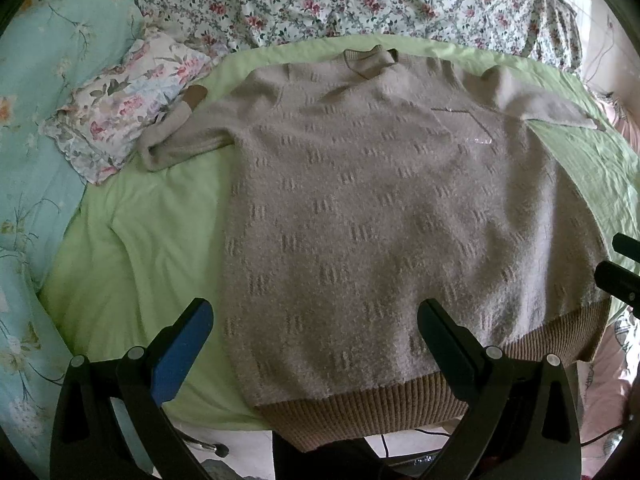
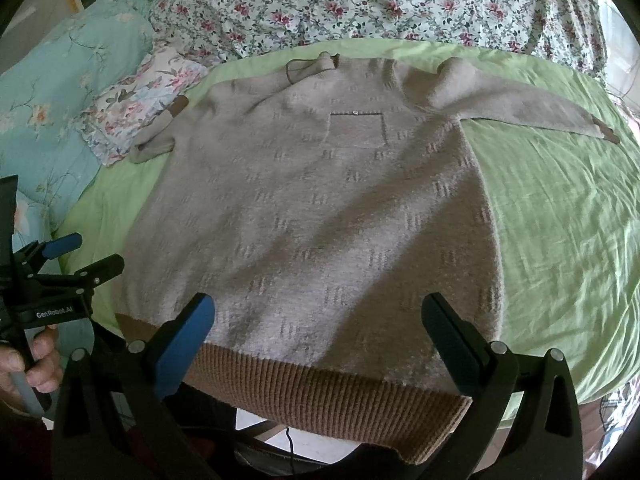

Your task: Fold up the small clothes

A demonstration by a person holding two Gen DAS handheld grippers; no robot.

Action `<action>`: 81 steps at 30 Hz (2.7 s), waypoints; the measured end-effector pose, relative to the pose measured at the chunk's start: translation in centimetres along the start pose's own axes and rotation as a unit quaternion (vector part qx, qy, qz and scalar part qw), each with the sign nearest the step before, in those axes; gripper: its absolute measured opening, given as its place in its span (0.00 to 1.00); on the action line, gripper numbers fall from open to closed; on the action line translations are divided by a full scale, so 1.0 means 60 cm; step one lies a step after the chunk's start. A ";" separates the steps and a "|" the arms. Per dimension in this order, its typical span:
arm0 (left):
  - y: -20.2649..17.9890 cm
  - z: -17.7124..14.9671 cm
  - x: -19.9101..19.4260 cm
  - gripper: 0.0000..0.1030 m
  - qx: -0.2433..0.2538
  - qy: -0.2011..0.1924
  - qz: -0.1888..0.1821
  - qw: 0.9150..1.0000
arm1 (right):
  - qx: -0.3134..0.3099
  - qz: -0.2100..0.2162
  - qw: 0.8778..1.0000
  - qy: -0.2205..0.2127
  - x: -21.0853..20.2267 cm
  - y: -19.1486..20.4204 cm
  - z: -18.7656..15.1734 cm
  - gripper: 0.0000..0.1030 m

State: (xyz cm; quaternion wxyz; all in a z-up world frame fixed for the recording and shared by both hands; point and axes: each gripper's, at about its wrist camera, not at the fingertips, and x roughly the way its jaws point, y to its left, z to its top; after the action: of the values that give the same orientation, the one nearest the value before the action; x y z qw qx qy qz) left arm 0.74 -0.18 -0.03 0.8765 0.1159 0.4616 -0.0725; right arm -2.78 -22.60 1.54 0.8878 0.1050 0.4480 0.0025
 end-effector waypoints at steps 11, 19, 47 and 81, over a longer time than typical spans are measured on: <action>0.000 0.002 0.001 0.99 -0.005 -0.007 -0.007 1.000 | 0.004 0.002 1.000 -0.004 0.000 -0.004 0.001 1.00; -0.002 0.004 0.002 0.99 0.000 -0.008 0.000 1.000 | 0.013 0.005 1.000 -0.006 0.000 -0.011 0.004 1.00; -0.017 0.038 0.020 0.99 0.009 -0.012 -0.009 1.000 | 0.032 0.010 0.999 0.003 0.016 -0.036 0.018 1.00; -0.015 0.142 0.101 0.99 0.009 -0.006 0.013 1.000 | 0.101 -0.035 0.993 -0.041 0.043 -0.234 0.123 1.00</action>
State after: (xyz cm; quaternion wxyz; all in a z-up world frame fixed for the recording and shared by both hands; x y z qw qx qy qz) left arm 10.71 -3.45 -0.51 0.8789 0.1292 0.4544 -0.0660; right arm 3.39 -37.41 1.07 0.8900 0.1786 0.4123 -0.0780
